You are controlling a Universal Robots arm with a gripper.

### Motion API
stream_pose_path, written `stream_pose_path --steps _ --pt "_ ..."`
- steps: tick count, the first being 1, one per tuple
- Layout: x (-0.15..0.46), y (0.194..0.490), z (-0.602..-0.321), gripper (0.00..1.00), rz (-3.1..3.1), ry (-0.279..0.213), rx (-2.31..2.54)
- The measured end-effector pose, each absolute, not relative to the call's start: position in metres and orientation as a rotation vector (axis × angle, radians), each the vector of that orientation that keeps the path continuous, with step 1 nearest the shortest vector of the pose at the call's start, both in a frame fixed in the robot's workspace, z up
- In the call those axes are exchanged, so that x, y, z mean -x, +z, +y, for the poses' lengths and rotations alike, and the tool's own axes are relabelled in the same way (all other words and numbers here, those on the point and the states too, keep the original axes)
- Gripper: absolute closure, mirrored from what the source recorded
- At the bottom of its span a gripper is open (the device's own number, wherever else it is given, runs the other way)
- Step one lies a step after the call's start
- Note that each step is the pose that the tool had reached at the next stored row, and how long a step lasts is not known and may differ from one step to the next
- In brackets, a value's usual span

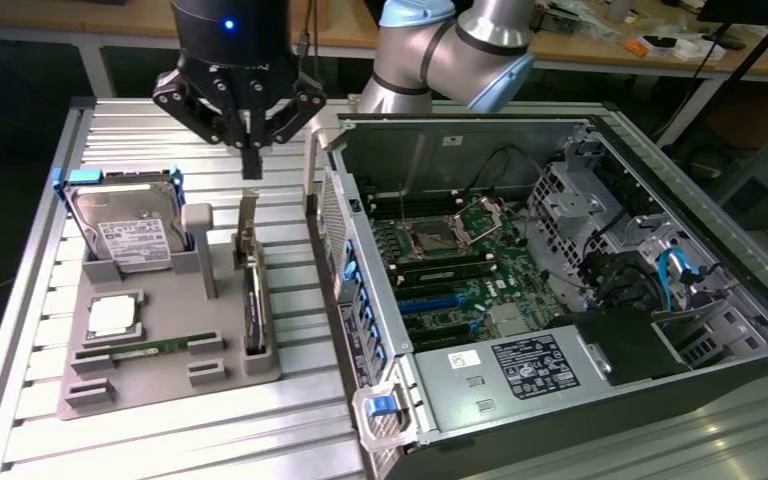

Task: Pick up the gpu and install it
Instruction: 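Reach for the gpu, then pick up the gpu and move the gpu toward the slot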

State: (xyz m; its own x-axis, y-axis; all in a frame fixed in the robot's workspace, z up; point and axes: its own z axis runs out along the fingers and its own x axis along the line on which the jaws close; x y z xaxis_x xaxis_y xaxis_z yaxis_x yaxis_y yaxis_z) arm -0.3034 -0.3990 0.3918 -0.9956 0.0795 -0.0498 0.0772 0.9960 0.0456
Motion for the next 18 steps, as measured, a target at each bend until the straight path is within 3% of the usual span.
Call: stream_pose_path --steps 18 --pt "0.326 0.391 -0.399 0.89 3.087 0.067 -0.123"
